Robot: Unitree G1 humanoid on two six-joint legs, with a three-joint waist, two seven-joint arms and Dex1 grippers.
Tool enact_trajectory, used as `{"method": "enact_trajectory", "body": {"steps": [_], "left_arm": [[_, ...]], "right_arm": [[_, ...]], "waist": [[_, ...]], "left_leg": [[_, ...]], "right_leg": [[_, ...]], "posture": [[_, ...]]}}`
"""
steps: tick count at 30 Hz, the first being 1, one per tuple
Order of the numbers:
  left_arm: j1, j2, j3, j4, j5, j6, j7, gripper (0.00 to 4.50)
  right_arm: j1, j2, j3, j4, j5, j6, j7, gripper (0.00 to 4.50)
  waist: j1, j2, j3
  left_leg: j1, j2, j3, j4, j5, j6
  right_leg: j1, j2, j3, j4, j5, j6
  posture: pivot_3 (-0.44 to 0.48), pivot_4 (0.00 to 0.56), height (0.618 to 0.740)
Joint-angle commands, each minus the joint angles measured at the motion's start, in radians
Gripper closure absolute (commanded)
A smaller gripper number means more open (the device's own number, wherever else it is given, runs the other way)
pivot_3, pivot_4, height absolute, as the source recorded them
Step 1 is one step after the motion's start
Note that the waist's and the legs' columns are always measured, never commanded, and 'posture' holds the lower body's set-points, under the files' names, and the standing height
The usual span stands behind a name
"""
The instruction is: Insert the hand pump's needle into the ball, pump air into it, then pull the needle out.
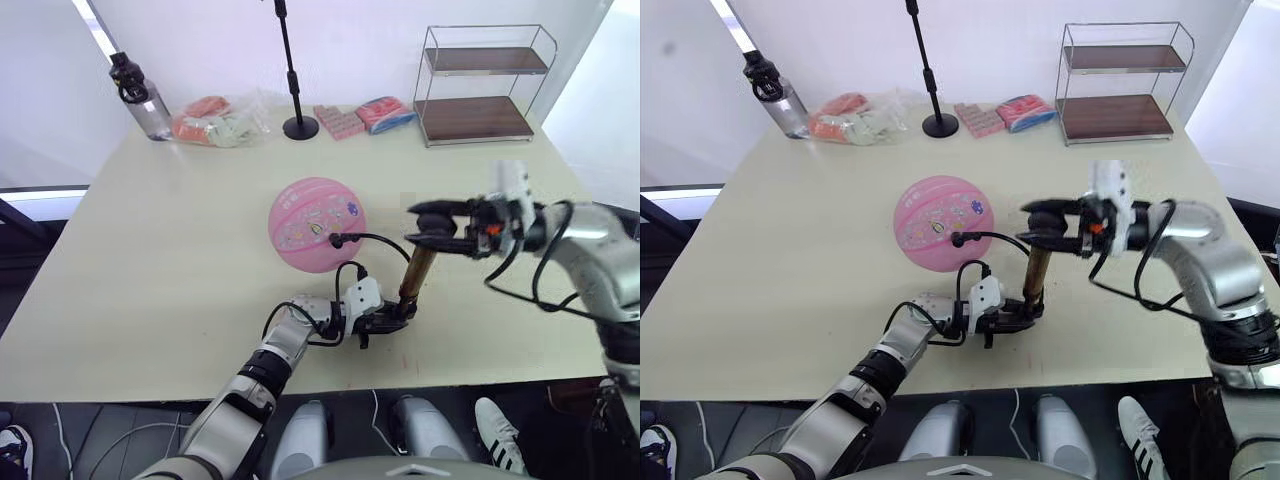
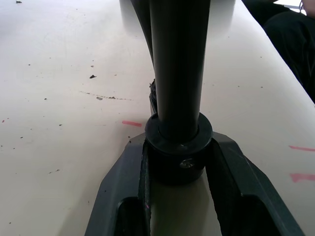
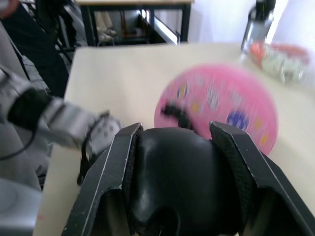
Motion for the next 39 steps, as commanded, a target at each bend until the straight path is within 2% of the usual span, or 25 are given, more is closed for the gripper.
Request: {"method": "enact_trajectory", "body": {"steps": [1,6,13,18,25,35,39], "left_arm": [[0.064,0.058,-0.017,0.133,0.077,0.106,0.031,3.39],[0.062,0.059,-0.017,0.137,0.078,0.106,0.031,3.39],[0.055,0.064,-0.019,0.143,0.078,0.104,0.026,3.39],[0.050,0.064,-0.019,0.144,0.078,0.106,0.024,3.39],[0.054,0.067,-0.020,0.134,0.075,0.110,0.025,3.39],[0.063,0.066,-0.022,0.121,0.075,0.115,0.030,3.39],[0.065,0.065,-0.024,0.122,0.077,0.111,0.032,3.39]], "right_arm": [[-0.080,-0.037,-0.118,-0.055,0.116,0.077,-0.020,2.85],[-0.194,-0.076,-0.193,-0.040,0.196,0.151,-0.046,2.85],[-0.232,-0.069,-0.200,-0.069,0.234,0.201,-0.085,2.85],[-0.057,-0.071,-0.088,-0.124,0.115,0.137,-0.034,2.85],[0.167,0.018,0.055,-0.059,-0.063,-0.033,-0.032,2.85],[0.329,0.091,0.182,0.123,-0.306,-0.358,-0.014,2.85],[0.337,0.109,0.184,0.129,-0.309,-0.388,-0.025,2.85]], "waist": [[-0.001,0.000,0.000],[-0.001,0.000,0.001],[0.000,0.002,0.003],[0.002,0.000,0.002],[-0.003,-0.007,-0.005],[-0.004,-0.011,-0.011],[-0.004,-0.011,-0.014]], "left_leg": [[0.000,0.000,0.000,0.000,0.000,0.000],[0.000,0.000,0.001,0.000,0.000,0.000],[-0.004,0.000,0.001,0.001,0.000,0.000],[-0.005,0.000,0.000,0.001,0.000,0.000],[0.002,0.000,0.002,0.000,0.000,0.000],[0.006,0.001,0.001,-0.001,0.000,0.000],[0.006,0.001,0.002,-0.001,0.000,0.000]], "right_leg": [[0.000,0.000,0.000,0.000,0.000,0.000],[0.000,-0.001,0.001,0.000,0.000,0.000],[-0.004,-0.001,0.001,0.000,0.000,0.000],[-0.004,-0.001,0.000,0.000,0.000,0.000],[0.000,0.001,0.001,0.000,0.000,0.000],[0.003,0.002,0.000,0.000,0.000,0.000],[0.004,0.002,0.001,0.000,0.000,0.000]], "posture": [[0.000,0.150,0.740],[0.000,0.150,0.740],[0.000,0.150,0.740],[0.000,0.150,0.740],[0.000,0.150,0.740],[0.000,0.150,0.740],[0.000,0.150,0.740]]}}
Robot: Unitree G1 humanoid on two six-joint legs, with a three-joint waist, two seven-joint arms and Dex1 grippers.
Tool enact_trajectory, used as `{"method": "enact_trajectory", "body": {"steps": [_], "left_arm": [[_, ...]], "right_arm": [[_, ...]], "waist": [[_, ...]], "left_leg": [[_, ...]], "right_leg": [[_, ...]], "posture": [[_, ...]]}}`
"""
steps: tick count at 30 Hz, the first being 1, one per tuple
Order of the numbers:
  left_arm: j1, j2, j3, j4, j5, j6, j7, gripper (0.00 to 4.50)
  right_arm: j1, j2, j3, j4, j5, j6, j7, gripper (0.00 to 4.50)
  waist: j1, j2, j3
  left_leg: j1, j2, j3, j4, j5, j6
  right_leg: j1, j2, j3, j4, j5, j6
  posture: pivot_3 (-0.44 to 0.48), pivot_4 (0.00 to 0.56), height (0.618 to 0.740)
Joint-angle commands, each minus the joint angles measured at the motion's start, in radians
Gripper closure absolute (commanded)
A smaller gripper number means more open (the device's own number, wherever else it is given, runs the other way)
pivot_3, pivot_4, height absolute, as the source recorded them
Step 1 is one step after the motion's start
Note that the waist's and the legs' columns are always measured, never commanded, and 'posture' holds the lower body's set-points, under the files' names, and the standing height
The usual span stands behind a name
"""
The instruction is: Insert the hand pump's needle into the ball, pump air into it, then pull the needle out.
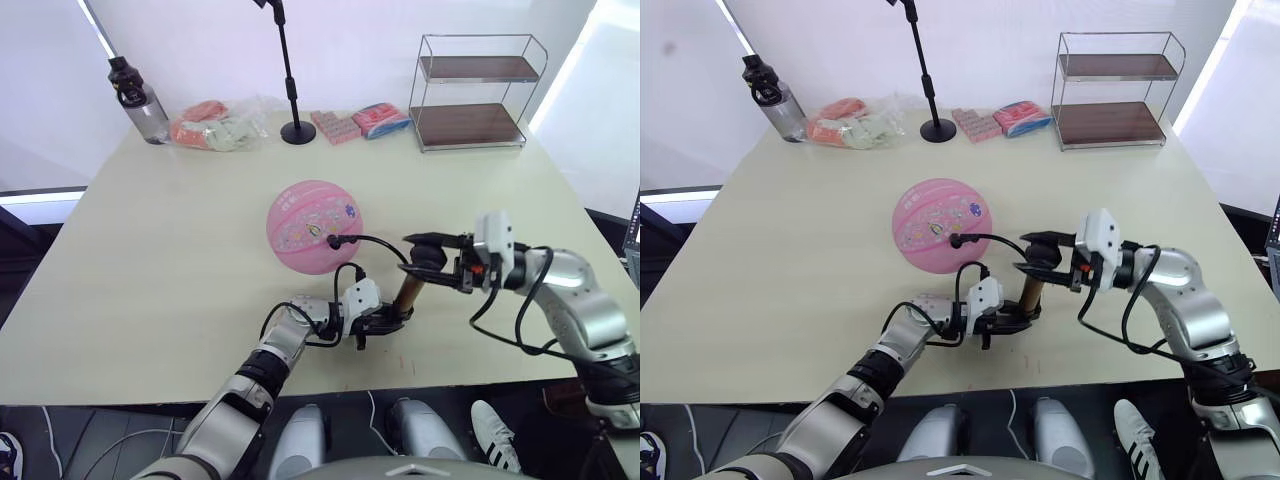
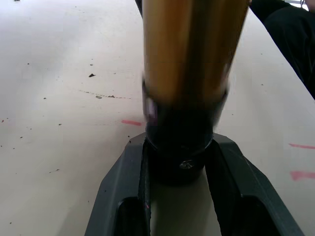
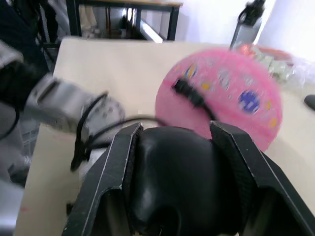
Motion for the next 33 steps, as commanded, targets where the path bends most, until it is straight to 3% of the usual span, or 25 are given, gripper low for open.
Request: {"method": "enact_trajectory", "body": {"steps": [1,7,17,26,29,33], "left_arm": [[0.065,0.051,-0.020,0.120,0.074,0.093,0.025,3.39],[0.064,0.049,-0.022,0.126,0.076,0.087,0.025,3.39],[0.059,0.046,-0.022,0.138,0.077,0.082,0.026,3.39],[0.058,0.046,-0.020,0.145,0.078,0.080,0.027,3.39],[0.059,0.047,-0.020,0.145,0.078,0.080,0.026,3.39],[0.058,0.047,-0.023,0.144,0.079,0.080,0.025,3.39]], "right_arm": [[0.030,-0.005,0.041,0.049,-0.058,0.024,0.008,2.85],[-0.052,-0.026,-0.027,-0.005,0.017,0.085,0.016,2.85],[-0.310,-0.148,-0.217,-0.167,0.340,0.436,0.009,2.85],[-0.501,-0.194,-0.332,-0.159,0.486,0.585,-0.051,2.85],[-0.513,-0.199,-0.332,-0.164,0.491,0.606,-0.054,2.85],[-0.403,-0.224,-0.239,-0.189,0.358,0.539,-0.006,2.85]], "waist": [[0.000,0.000,-0.001],[0.000,0.001,0.000],[0.004,0.008,0.011],[0.003,0.009,0.013],[0.004,0.010,0.014],[0.006,0.010,0.014]], "left_leg": [[0.000,0.000,0.000,0.000,0.000,0.000],[0.000,0.000,-0.001,0.000,0.000,0.000],[-0.004,-0.001,-0.001,0.001,0.000,0.000],[-0.005,0.000,-0.001,0.000,0.000,0.000],[-0.008,0.000,0.000,0.001,0.000,0.000],[-0.010,0.000,-0.001,0.001,0.000,0.000]], "right_leg": [[0.000,0.000,0.000,0.000,0.000,0.000],[0.000,0.000,0.000,0.000,0.000,0.000],[-0.002,-0.002,0.000,0.000,0.000,0.000],[-0.003,-0.003,0.000,0.000,0.000,0.000],[-0.006,-0.004,0.000,0.000,0.000,0.000],[-0.007,-0.004,0.000,0.000,0.001,0.000]], "posture": [[0.000,0.150,0.740],[0.000,0.150,0.740],[0.000,0.150,0.740],[0.000,0.150,0.740],[0.000,0.150,0.740],[0.000,0.150,0.740]]}}
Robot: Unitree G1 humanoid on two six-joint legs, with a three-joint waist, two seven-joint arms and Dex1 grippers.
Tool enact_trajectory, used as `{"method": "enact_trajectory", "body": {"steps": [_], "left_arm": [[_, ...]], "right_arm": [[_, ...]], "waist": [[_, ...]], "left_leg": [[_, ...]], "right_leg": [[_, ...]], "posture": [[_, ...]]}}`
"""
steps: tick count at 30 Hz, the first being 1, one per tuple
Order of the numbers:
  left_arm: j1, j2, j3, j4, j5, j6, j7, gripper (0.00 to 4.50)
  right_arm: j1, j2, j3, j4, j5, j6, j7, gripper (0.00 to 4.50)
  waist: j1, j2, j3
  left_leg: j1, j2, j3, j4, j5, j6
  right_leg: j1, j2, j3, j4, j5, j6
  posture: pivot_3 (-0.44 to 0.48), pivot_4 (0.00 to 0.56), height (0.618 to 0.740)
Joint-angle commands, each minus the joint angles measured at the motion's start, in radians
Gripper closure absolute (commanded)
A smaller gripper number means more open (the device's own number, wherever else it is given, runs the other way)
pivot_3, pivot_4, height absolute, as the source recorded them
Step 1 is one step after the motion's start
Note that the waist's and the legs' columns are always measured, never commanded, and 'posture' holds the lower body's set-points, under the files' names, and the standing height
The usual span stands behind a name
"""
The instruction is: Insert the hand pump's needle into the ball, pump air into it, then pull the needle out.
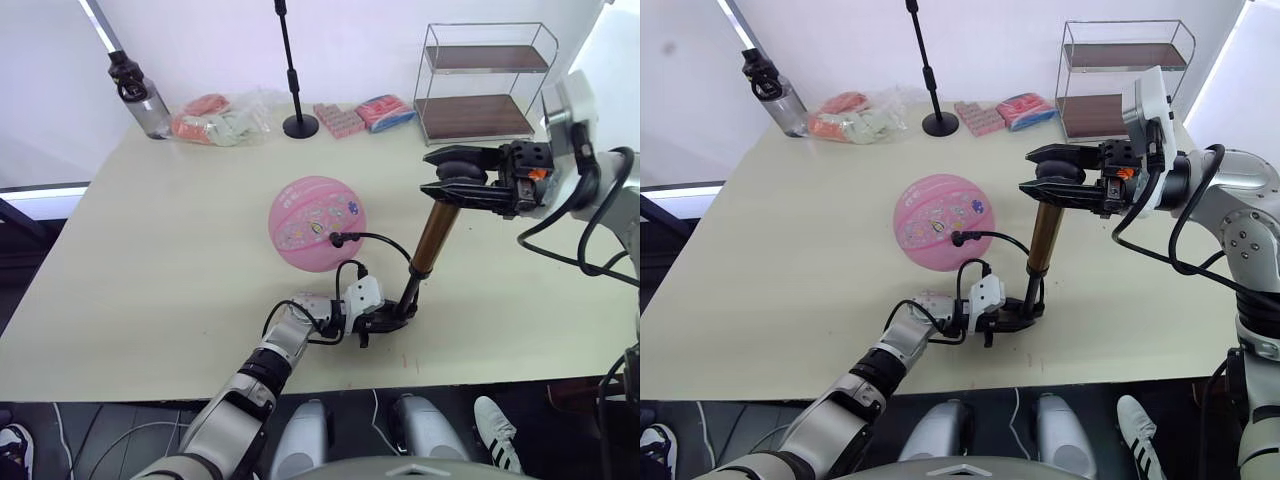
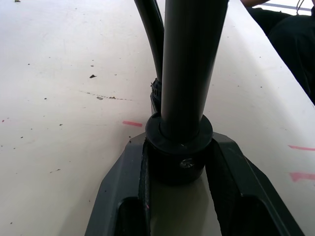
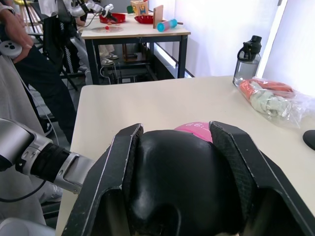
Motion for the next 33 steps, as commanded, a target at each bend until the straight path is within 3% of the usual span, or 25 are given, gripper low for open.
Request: {"method": "enact_trajectory", "body": {"steps": [1,9,19,23,33], "left_arm": [[0.067,0.059,-0.023,0.148,0.087,0.087,0.036,3.39],[0.068,0.062,-0.022,0.135,0.084,0.096,0.033,3.39],[0.080,0.063,-0.021,0.113,0.082,0.106,0.037,3.39],[0.083,0.063,-0.020,0.107,0.081,0.111,0.038,3.39],[0.078,0.059,-0.022,0.111,0.081,0.112,0.037,3.39]], "right_arm": [[0.053,-0.035,0.021,-0.051,-0.108,-0.114,0.045,2.85],[0.264,0.101,0.162,0.009,-0.291,-0.325,0.026,2.85],[0.428,0.227,0.307,0.269,-0.504,-0.594,0.008,2.85],[0.429,0.226,0.307,0.270,-0.516,-0.621,0.016,2.85],[0.268,0.122,0.148,0.022,-0.284,-0.386,0.039,2.85]], "waist": [[0.000,0.000,-0.001],[-0.006,-0.009,-0.009],[-0.007,-0.010,-0.017],[-0.007,-0.010,-0.019],[-0.003,-0.002,-0.010]], "left_leg": [[0.000,0.000,0.000,0.000,0.000,0.000],[0.010,0.002,0.000,-0.001,0.000,0.000],[0.016,0.003,0.000,-0.005,0.000,0.000],[0.017,0.002,0.000,-0.006,0.000,0.000],[0.010,0.000,0.000,-0.005,0.000,0.000]], "right_leg": [[0.000,0.000,0.000,0.000,0.000,0.000],[0.007,0.002,0.000,0.000,-0.002,-0.002],[0.008,0.004,0.000,0.001,-0.002,-0.004],[0.008,0.004,0.000,0.001,-0.002,-0.004],[0.004,0.003,0.002,0.000,0.000,0.000]], "posture": [[0.000,0.150,0.740],[0.000,0.150,0.740],[0.000,0.150,0.740],[0.000,0.150,0.740],[0.000,0.150,0.740]]}}
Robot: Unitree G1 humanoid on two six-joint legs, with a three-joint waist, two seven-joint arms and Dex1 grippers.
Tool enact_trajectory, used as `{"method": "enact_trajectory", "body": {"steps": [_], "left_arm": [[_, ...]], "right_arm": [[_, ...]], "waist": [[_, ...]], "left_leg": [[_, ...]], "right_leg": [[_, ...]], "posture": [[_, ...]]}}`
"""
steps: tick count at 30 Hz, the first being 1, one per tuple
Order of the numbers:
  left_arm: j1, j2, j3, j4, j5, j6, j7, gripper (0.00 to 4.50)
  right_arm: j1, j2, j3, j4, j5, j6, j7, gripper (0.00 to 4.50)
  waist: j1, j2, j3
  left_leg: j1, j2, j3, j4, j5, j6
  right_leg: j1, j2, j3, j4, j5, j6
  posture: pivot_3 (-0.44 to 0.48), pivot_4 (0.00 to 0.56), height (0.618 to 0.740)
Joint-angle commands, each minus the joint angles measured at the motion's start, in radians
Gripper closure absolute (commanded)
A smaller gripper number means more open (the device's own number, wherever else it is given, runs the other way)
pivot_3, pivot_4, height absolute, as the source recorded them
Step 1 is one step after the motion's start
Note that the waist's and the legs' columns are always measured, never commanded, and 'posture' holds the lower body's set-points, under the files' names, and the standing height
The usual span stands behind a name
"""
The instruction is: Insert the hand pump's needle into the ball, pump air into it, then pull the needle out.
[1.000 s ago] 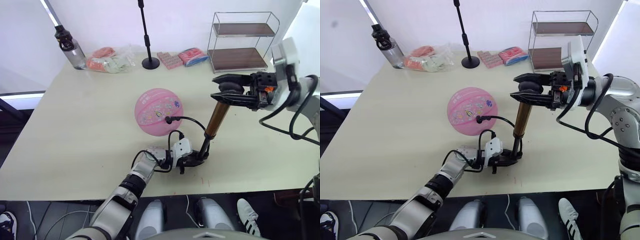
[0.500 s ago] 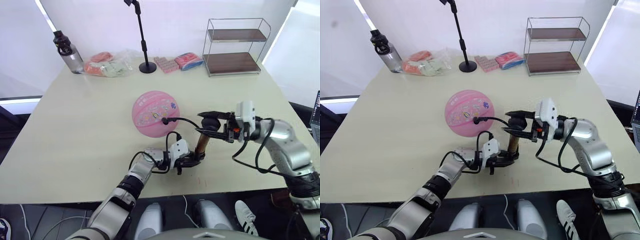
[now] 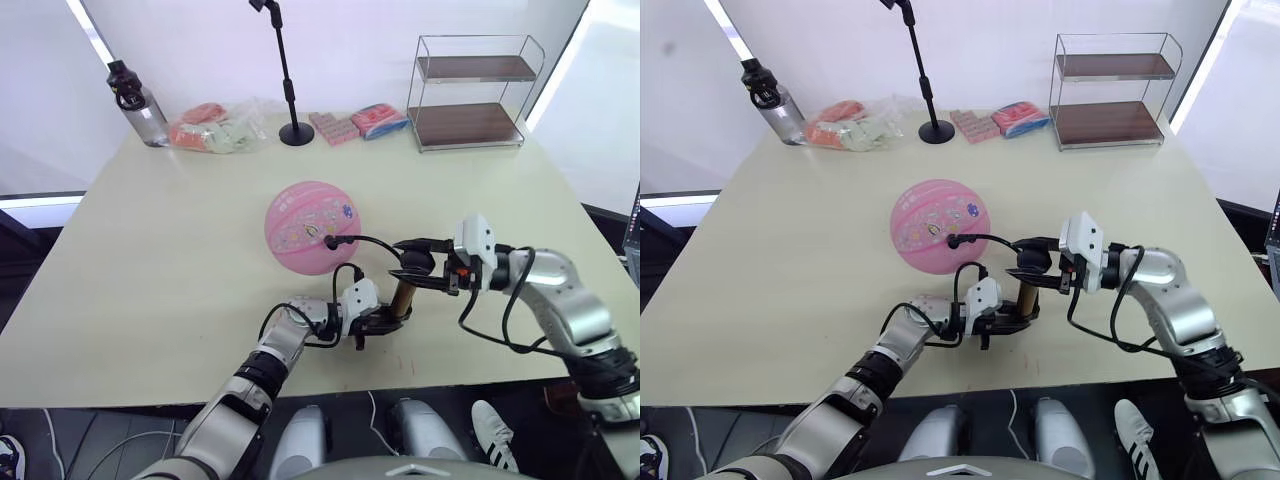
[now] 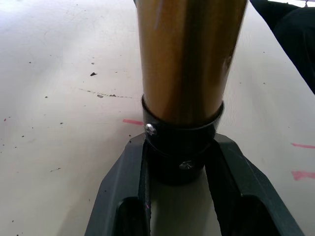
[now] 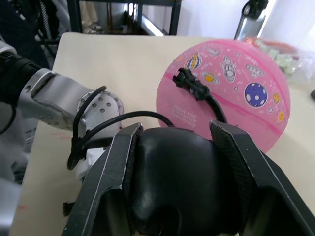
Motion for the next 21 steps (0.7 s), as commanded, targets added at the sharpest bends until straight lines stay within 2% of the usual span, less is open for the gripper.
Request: {"method": "enact_trajectory", "body": {"steps": [1,11,16,21], "left_arm": [[0.063,0.048,-0.023,0.119,0.076,0.100,0.024,3.39],[0.057,0.042,-0.024,0.133,0.078,0.095,0.022,3.39],[0.060,0.042,-0.025,0.133,0.080,0.092,0.022,3.39],[0.065,0.044,-0.028,0.132,0.081,0.087,0.019,3.39]], "right_arm": [[-0.060,-0.043,-0.096,-0.105,0.098,0.088,0.010,2.85],[-0.294,-0.146,-0.265,-0.188,0.344,0.338,-0.018,2.85],[-0.347,-0.171,-0.297,-0.187,0.379,0.387,-0.028,2.85],[-0.354,-0.186,-0.274,-0.195,0.358,0.398,-0.037,2.85]], "waist": [[0.002,0.001,0.002],[0.003,0.001,0.009],[0.003,0.001,0.010],[0.003,0.001,0.010]], "left_leg": [[-0.002,0.000,0.000,0.000,0.000,0.000],[-0.003,-0.001,-0.001,0.000,0.000,0.000],[-0.004,0.000,-0.001,0.000,0.000,0.000],[-0.004,0.000,0.000,0.000,0.000,0.000]], "right_leg": [[-0.001,0.000,0.000,0.000,0.000,0.000],[-0.002,-0.002,-0.001,-0.001,0.000,0.000],[-0.002,-0.002,-0.001,-0.001,0.000,0.000],[-0.003,-0.003,-0.001,-0.001,0.000,0.000]], "posture": [[0.000,0.150,0.740],[0.000,0.150,0.740],[0.000,0.150,0.740],[0.000,0.150,0.740]]}}
